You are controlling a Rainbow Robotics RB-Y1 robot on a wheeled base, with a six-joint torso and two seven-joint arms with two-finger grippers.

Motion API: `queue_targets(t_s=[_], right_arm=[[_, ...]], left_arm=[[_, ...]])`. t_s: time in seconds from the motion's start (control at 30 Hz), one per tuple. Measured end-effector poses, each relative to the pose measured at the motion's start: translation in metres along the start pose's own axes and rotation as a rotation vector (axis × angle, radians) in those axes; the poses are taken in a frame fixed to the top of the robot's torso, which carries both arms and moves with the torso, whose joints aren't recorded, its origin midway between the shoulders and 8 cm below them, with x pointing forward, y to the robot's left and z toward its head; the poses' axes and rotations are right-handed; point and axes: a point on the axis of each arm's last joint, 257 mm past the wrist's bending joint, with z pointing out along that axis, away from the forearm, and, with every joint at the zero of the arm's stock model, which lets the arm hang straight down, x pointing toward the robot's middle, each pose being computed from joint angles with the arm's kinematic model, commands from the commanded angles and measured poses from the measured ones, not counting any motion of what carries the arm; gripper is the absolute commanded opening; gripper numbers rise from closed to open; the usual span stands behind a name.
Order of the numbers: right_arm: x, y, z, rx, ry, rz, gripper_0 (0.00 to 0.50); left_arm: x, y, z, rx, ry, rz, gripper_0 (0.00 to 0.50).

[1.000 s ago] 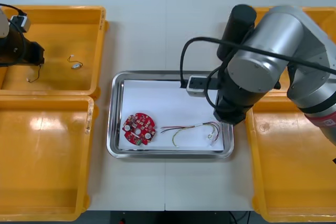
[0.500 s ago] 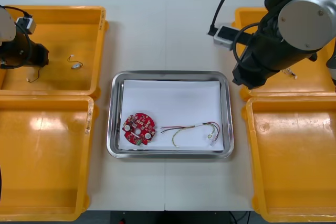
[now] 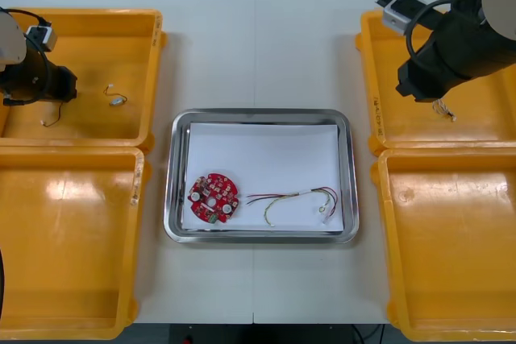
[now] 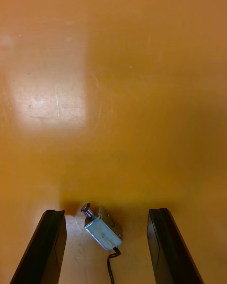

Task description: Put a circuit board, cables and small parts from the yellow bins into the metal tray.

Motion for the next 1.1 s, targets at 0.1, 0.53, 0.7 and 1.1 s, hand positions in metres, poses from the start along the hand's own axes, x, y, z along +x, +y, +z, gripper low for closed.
queue_targets(t_s=[0.1,0.53,0.7,1.1], right_arm=[[0.004,-0.012,-0.001,0.031,0.007,0.026,0.500],[0.037,-0.049,0.009,-0.010,0.043,0.234,0.500],[0.052,-0.062,0.013,-0.038,0.052,0.325,0.500],[0.079,-0.083,0.022,-0.052,0.098,0.477,0.500]], left_arm=[[0.000,0.000,0.000,0.001,0.000,0.000,0.500],[-0.001,0.000,0.001,0.000,-0.009,0.059,0.500],[0.000,0.000,0.002,0.001,-0.007,0.059,0.500],[0.001,0.002,0.004,-0.003,-0.016,0.058,0.000]])
